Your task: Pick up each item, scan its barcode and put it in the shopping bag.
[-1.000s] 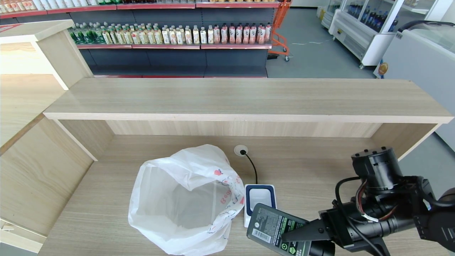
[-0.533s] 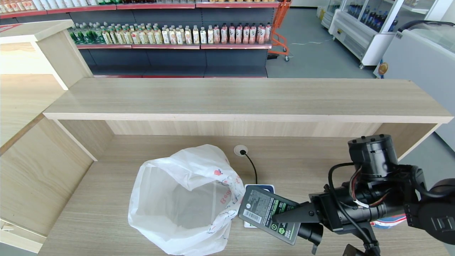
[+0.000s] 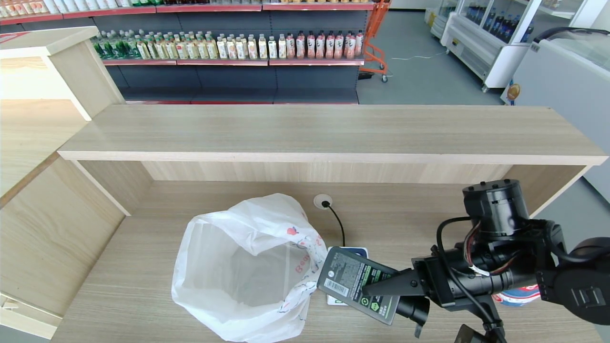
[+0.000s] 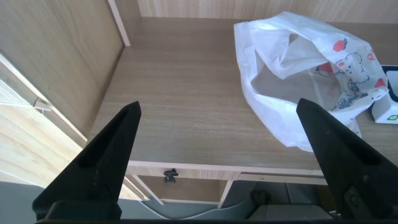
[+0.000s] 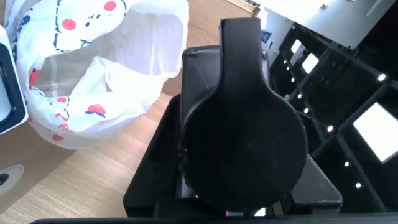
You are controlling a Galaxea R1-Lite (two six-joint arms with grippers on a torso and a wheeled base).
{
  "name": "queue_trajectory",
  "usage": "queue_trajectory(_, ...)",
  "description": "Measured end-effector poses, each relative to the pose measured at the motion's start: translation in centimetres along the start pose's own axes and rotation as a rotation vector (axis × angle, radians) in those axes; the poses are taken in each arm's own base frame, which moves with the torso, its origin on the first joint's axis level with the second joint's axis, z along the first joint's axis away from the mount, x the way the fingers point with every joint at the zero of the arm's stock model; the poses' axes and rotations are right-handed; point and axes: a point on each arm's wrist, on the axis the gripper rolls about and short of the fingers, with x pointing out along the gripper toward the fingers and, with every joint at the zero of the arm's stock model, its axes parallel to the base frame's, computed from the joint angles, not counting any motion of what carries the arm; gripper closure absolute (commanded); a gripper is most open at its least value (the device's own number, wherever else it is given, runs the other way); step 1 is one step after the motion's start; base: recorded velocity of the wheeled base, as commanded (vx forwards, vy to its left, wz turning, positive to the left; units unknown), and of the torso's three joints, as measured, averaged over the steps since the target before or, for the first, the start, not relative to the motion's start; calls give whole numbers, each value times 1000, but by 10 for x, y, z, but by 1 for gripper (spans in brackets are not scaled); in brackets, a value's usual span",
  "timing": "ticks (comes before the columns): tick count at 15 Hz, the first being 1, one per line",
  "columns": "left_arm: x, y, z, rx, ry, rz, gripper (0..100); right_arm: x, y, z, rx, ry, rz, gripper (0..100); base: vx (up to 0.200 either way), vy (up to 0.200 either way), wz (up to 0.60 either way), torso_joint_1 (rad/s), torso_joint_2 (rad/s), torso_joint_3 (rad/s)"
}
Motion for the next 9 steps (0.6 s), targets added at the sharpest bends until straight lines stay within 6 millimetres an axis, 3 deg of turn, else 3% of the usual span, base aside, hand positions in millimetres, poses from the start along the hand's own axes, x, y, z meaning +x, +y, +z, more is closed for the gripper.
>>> queue_trajectory(9, 0, 0, 0, 0, 0, 0, 0, 7, -3, 0, -10, -18, -18, 100, 0, 0, 0, 0, 0, 0)
